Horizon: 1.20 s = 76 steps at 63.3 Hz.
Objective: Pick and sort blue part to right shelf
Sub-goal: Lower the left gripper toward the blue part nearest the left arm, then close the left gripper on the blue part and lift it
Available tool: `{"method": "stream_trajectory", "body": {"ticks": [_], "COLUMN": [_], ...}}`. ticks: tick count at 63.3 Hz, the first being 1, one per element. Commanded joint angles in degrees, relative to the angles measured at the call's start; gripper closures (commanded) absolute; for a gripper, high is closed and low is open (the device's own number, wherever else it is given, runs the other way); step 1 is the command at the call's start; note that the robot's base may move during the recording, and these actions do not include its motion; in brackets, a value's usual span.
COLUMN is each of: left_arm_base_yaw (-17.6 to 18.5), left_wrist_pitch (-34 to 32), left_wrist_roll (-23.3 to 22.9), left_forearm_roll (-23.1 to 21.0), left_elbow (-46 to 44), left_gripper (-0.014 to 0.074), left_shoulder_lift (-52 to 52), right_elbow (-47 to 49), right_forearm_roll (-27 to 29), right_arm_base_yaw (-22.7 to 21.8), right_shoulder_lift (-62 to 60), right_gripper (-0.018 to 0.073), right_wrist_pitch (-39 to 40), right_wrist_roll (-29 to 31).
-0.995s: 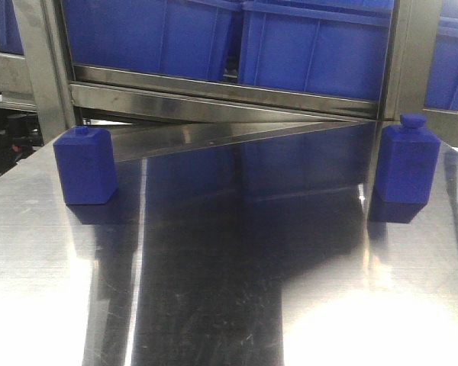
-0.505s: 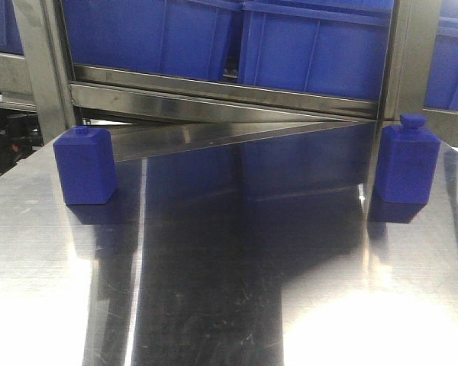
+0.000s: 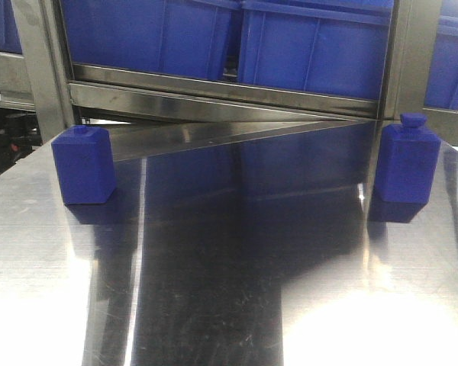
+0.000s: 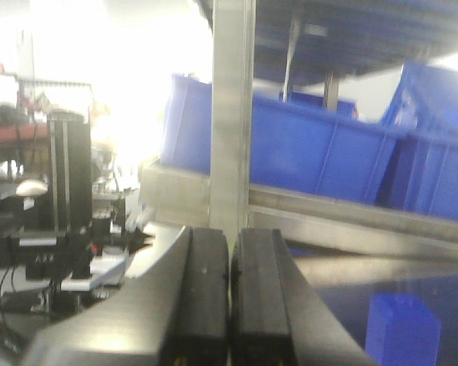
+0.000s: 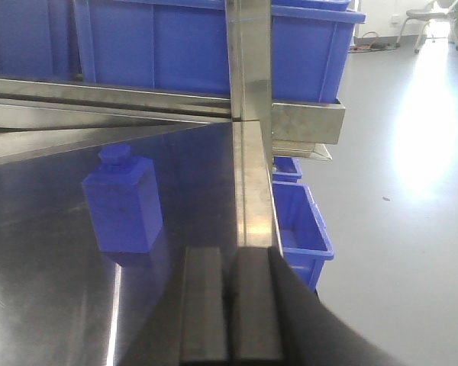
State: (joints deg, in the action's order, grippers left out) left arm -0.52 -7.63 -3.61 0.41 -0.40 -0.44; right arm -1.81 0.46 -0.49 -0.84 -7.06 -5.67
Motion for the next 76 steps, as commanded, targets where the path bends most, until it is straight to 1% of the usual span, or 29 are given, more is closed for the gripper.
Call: {"method": "stream_trajectory", "body": {"ticks": [1,6,11,14,19,23,25,29,32,36,40,41,46,51,56,63,67,72,76], "left_arm_base_yaw": [0.3,0.3,0.3,0.3,0.3,0.3,0.3,0.3,0.5,1.7,3.6,4.3,6.9,10.7,14.5,18.2,19.5,19.8,19.8], "left_wrist_pitch": [-2.9,4.1,10.2,14.1,20.0,24.0,26.6,30.6,32.7,35.8,39.8,41.2,46.3,51.0,54.5,57.9,60.0,62.5,64.8], "left_wrist_roll": [-0.2,-0.2,-0.2,-0.2,-0.2,-0.1,0.0,0.2,0.5,0.8,2.5,3.6,4.3,4.9,4.9,4.9,4.9,4.6,2.6], "left_forearm_roll": [0.4,2.4,2.4,2.1,1.4,1.3,1.3,0.6,-0.4,-1.6,-4.1,-5.2,-9.1,-12.1,-12.2,-12.2,-12.0,-12.0,-11.4], "left_elbow": [-6.0,-12.8,-20.7,-25.2,-31.5,-35.7,-38.6,-41.8,-43.8,-46.3,-48.8,-49.4,-52.8,-56.9,-61.1,-67.6,-70.7,-75.2,-78.0], "left_gripper": [0.0471,0.0468,0.0465,0.0442,0.035,0.0253,0.018,0.0117,0.0094,0.0086,0.0083,0.008,0.0079,0.0079,0.0079,0.0074,0.0071,0.0071,0.0071], "left_shoulder_lift": [0.8,4.4,8.8,12.0,17.7,21.9,25.2,29.2,31.7,35.9,39.5,40.9,46.7,53.0,59.9,68.8,73.7,79.4,83.7], "right_elbow": [1.3,1.3,1.3,1.3,1.3,1.3,1.3,1.3,1.3,1.3,1.3,1.3,1.3,1.3,1.3,1.3,1.3,1.3,1.3], "right_forearm_roll": [-0.5,-0.5,-0.5,-0.5,-0.5,-0.5,-0.5,-0.5,-0.5,-0.5,-0.5,-0.5,-0.5,-0.5,-0.5,-0.5,-0.5,-0.5,-0.5], "right_arm_base_yaw": [-0.4,-0.4,-0.4,-0.4,-0.4,-0.4,-0.4,-0.4,-0.4,-0.4,-0.4,-0.4,-0.4,-0.4,-0.4,-0.4,-0.4,-0.4,-0.4], "right_shoulder_lift": [-0.9,-0.9,-0.9,-0.9,-0.9,-0.9,-0.9,-0.9,-0.9,-0.9,-0.9,-0.9,-0.9,-0.9,-0.9,-0.9,-0.9,-0.9,-0.9], "right_gripper": [0.0524,0.0524,0.0524,0.0524,0.0524,0.0524,0.0524,0.0524,0.0524,0.0524,0.0524,0.0524,0.0524,0.0524,0.0524,0.0524,0.0524,0.0524,0.0524], "right_wrist_pitch": [5.4,5.4,5.4,5.4,5.4,5.4,5.4,5.4,5.4,5.4,5.4,5.4,5.4,5.4,5.4,5.5,5.5,5.5,5.6], "right_wrist_roll": [0.0,0.0,0.0,0.0,0.0,0.0,0.0,0.0,0.0,0.0,0.0,0.0,0.0,0.0,0.0,0.0,0.0,0.0,0.0]}}
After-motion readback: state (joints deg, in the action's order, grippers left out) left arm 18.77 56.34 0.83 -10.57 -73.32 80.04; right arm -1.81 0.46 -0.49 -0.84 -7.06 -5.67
